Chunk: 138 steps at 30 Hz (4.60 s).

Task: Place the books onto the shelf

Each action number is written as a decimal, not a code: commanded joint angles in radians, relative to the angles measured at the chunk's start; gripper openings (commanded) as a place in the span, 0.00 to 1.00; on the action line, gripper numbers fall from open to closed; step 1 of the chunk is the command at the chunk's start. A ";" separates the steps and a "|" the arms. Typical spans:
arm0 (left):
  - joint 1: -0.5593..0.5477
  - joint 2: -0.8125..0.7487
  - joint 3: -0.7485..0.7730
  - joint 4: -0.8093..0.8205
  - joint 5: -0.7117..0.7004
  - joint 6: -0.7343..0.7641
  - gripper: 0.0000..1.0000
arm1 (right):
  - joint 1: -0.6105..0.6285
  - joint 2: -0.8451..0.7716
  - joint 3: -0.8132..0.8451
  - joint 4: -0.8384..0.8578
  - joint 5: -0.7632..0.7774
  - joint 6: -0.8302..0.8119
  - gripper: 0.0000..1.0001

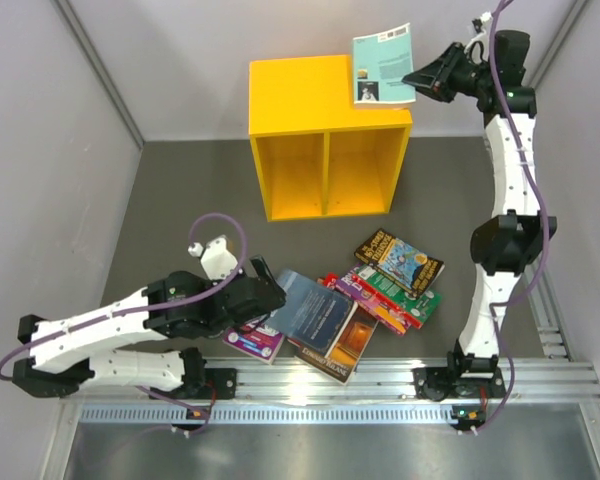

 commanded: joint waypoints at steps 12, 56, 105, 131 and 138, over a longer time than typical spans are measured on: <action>0.321 0.119 0.035 0.140 0.175 0.422 0.98 | 0.054 -0.110 -0.059 0.027 -0.098 -0.092 0.00; 0.395 0.112 -0.058 0.226 0.294 0.525 0.98 | 0.039 -0.252 -0.171 -0.059 0.199 -0.207 0.75; 0.350 0.105 -0.563 0.754 0.299 0.131 0.00 | 0.212 -1.248 -1.319 -0.403 0.320 -0.234 0.78; 0.364 -0.042 0.253 0.671 0.428 0.698 0.00 | 0.626 -1.034 -1.508 0.472 0.046 0.227 1.00; 0.365 -0.026 0.344 0.700 0.472 0.706 0.00 | 0.657 -1.023 -1.523 0.515 0.045 0.250 1.00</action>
